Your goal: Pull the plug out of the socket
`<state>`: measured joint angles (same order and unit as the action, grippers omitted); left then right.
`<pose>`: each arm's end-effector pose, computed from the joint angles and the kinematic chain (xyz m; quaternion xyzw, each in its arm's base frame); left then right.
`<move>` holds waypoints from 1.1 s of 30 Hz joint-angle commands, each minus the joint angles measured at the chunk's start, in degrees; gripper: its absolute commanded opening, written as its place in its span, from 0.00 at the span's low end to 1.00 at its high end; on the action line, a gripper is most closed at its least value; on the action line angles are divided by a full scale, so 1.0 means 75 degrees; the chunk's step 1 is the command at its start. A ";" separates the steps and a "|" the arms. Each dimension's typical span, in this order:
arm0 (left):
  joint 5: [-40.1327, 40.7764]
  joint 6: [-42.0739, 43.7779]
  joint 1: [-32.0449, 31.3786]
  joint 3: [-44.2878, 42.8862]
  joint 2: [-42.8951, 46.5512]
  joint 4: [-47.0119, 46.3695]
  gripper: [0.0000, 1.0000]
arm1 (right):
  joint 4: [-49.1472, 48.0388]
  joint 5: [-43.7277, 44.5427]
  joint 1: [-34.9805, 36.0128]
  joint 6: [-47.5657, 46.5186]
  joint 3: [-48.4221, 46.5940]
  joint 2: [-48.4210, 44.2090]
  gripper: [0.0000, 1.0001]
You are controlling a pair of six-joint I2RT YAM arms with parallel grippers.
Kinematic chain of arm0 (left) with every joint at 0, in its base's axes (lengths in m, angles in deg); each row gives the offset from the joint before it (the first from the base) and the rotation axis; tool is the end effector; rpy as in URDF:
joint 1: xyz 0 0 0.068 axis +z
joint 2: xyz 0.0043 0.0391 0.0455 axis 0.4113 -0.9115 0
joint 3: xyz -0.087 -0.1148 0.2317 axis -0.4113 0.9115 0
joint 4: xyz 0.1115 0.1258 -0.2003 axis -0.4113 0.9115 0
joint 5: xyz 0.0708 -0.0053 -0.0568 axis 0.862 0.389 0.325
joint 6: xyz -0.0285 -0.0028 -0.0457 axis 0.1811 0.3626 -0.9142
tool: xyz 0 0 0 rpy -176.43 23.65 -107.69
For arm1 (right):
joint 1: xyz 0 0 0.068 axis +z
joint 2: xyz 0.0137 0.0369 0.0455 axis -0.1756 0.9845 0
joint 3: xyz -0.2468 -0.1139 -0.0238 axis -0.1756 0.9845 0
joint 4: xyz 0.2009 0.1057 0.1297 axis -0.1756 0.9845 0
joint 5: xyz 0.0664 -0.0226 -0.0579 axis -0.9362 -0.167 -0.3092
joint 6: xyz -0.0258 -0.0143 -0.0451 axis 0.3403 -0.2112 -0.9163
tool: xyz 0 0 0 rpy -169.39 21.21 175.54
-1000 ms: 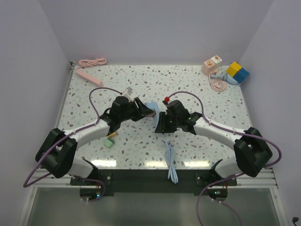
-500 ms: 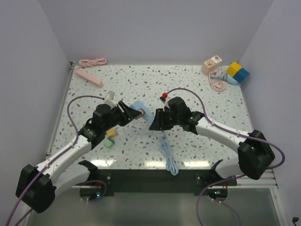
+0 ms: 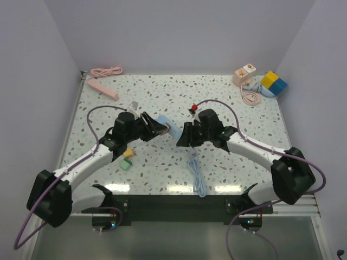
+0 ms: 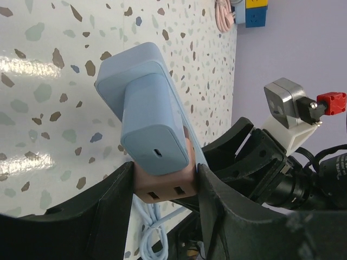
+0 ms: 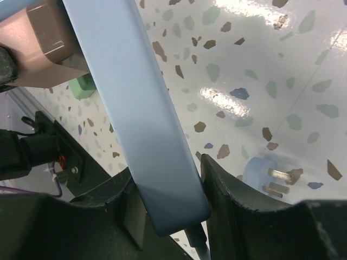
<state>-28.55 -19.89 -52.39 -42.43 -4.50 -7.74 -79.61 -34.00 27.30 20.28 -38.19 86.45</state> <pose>0.2203 -0.1273 0.2442 -0.2026 0.8167 -0.4539 0.2930 0.2335 0.1927 0.2292 -0.0908 0.8948 0.3598 0.2483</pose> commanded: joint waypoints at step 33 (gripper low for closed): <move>-0.3316 0.1438 -0.0262 -0.1308 -0.2058 -0.0826 0.00 | -0.0619 -0.0560 0.0004 -0.1337 -0.0878 0.0940 0.42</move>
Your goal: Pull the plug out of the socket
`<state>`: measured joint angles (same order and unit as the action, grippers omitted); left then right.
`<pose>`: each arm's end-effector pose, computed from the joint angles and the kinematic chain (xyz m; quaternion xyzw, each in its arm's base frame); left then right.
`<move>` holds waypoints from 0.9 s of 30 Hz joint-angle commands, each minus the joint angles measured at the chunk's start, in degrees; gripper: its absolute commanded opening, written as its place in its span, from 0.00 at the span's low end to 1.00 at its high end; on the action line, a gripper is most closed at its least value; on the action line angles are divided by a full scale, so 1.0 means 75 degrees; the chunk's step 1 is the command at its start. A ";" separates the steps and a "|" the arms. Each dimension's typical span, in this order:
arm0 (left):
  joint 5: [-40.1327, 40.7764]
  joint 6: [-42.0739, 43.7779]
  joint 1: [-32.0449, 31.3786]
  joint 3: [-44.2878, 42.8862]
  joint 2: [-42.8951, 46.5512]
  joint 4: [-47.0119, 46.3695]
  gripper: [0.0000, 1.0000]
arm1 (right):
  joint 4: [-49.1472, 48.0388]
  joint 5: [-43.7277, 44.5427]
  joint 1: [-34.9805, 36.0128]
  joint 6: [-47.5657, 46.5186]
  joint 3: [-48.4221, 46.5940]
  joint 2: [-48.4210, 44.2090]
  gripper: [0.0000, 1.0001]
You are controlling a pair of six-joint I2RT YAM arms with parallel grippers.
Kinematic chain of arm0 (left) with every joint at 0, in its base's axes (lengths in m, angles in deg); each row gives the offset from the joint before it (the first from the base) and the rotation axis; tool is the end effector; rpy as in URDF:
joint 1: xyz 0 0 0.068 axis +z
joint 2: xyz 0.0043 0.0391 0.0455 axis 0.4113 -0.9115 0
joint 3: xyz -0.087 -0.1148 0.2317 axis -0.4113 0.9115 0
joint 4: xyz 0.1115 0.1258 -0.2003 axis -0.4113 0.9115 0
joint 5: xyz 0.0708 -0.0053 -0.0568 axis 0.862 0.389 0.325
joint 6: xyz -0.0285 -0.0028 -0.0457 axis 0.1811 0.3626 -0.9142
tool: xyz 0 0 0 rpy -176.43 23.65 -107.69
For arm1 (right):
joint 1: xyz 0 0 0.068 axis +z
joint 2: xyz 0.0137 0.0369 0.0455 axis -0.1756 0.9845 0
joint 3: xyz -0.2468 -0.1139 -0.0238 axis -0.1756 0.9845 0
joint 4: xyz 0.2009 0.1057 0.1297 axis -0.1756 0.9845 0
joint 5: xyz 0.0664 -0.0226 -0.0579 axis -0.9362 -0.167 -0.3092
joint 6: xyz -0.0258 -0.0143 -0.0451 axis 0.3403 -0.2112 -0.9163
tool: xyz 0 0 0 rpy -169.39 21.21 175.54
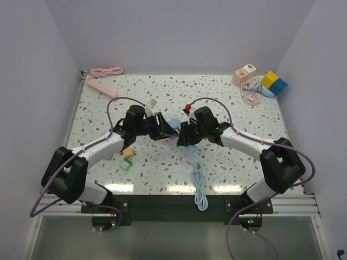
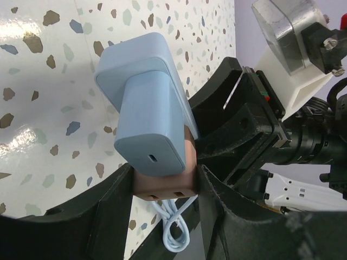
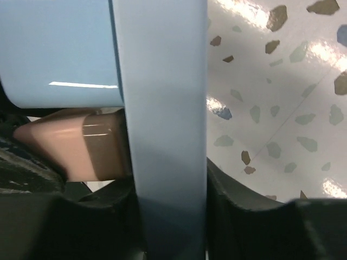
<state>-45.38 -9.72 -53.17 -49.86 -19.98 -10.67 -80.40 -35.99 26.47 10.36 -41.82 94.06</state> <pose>0.2567 -0.1624 0.2241 -0.0582 0.8456 -0.4892 0.2054 0.2554 0.2050 0.2115 -0.1650 0.8929 0.3367 0.2494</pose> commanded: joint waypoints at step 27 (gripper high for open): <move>-0.0708 0.0211 0.1037 0.1828 0.1516 -0.1715 0.00 | -0.0316 0.2612 -0.0471 0.2495 0.0895 -0.0413 0.00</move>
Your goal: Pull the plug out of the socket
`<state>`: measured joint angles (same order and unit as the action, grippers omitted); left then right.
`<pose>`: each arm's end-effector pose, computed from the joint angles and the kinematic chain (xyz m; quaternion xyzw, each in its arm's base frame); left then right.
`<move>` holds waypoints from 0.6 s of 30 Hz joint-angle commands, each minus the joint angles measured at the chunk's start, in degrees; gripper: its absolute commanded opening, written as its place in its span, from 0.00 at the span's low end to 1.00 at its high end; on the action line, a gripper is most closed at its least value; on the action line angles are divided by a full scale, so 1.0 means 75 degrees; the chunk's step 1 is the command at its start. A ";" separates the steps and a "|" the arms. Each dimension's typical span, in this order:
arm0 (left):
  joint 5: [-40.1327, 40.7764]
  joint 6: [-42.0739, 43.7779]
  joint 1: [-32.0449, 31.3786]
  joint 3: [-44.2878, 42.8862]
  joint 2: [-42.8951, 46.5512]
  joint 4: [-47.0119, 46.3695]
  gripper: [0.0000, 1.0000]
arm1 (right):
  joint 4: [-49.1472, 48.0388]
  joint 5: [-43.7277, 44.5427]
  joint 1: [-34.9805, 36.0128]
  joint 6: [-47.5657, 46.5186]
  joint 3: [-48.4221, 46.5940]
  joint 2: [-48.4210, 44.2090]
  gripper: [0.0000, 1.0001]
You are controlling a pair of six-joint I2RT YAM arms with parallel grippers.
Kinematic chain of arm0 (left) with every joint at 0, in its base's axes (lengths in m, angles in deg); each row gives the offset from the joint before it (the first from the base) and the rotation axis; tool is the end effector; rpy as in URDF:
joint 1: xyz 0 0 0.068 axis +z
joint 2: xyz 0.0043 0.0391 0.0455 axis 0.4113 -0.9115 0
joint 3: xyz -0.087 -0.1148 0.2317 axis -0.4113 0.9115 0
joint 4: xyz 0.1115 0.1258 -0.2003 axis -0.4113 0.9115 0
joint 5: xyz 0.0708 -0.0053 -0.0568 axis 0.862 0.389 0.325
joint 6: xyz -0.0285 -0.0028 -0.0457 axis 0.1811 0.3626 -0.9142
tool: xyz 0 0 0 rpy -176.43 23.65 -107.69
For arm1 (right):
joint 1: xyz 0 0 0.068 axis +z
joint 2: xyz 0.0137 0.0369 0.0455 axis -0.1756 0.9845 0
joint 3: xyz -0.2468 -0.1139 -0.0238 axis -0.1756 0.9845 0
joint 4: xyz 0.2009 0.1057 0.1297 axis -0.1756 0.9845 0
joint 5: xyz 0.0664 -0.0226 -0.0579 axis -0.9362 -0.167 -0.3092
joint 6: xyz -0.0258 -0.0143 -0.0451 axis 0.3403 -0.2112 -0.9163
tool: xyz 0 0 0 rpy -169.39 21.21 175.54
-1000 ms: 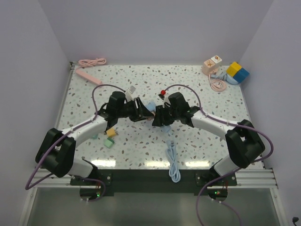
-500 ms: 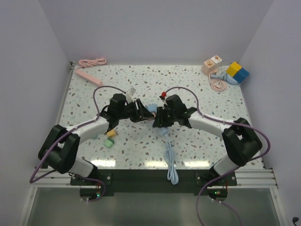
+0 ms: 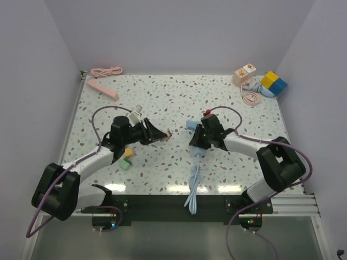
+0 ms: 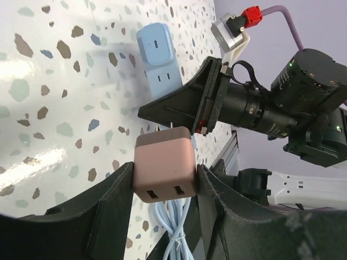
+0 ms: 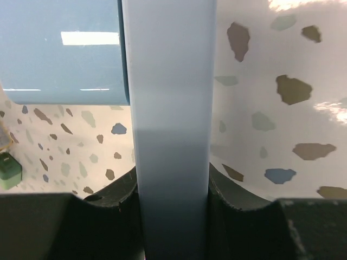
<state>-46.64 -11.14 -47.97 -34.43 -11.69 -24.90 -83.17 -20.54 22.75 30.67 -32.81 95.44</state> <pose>0.2284 -0.1207 0.1992 -0.0786 0.8140 -0.5140 0.2590 0.2537 0.1676 0.1594 0.0834 0.9395 0.2389 0.2311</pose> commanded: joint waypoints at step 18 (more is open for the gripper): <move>0.2951 0.2405 0.3110 -0.0710 0.0682 0.5830 0.04 | 0.0641 -0.1030 0.0025 -0.1514 -0.0997 -0.0925 0.00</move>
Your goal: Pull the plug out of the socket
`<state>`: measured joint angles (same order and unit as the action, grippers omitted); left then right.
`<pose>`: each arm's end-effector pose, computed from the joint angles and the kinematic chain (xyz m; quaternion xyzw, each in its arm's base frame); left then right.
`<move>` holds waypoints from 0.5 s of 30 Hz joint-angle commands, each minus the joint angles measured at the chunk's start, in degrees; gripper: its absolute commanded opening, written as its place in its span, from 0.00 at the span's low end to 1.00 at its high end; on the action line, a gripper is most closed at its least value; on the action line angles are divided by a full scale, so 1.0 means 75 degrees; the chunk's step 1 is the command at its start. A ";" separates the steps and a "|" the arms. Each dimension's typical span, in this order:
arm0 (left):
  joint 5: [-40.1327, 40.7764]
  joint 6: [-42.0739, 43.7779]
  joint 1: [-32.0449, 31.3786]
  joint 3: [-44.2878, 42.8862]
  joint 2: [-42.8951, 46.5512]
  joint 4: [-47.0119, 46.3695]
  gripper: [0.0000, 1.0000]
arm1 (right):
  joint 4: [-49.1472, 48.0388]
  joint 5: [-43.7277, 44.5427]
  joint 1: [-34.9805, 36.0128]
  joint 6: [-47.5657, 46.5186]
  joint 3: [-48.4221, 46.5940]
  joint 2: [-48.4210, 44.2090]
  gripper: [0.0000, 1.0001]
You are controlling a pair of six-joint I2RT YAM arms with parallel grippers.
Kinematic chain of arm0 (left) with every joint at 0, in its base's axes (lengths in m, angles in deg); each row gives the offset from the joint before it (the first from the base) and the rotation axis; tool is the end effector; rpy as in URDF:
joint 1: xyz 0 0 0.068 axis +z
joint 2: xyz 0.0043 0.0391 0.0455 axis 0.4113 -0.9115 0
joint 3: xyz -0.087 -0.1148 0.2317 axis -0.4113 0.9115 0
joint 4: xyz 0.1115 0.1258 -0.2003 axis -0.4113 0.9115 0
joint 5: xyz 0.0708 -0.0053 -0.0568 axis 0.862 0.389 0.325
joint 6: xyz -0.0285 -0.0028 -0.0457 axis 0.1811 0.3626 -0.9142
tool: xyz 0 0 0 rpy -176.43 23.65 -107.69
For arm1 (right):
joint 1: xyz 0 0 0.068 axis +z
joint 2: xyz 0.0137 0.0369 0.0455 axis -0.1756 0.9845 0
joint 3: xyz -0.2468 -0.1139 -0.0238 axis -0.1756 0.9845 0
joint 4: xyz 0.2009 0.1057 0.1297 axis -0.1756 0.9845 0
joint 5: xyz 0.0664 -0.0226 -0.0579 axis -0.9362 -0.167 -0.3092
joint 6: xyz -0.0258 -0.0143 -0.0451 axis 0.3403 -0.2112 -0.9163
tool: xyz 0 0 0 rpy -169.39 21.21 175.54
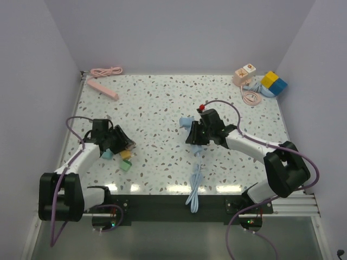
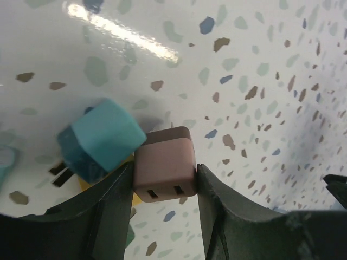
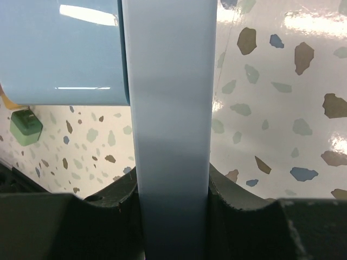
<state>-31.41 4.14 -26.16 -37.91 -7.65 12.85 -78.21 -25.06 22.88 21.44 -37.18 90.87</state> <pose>0.2225 -0.0175 0.1772 -0.2696 0.9018 -0.2396 0.2382 0.2539 0.1718 0.1989 -0.0096 0.9291 0.2675 0.2551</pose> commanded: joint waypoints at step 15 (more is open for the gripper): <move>-0.1339 -0.0661 -0.0756 -0.0669 0.0660 -0.1258 1.00 | -0.0020 -0.1001 0.0300 -0.0612 -0.0590 0.0082 0.00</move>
<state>-31.69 3.09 -27.19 -39.72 -2.43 15.54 -76.99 -29.87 24.04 17.95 -38.67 91.17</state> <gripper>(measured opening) 0.997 0.350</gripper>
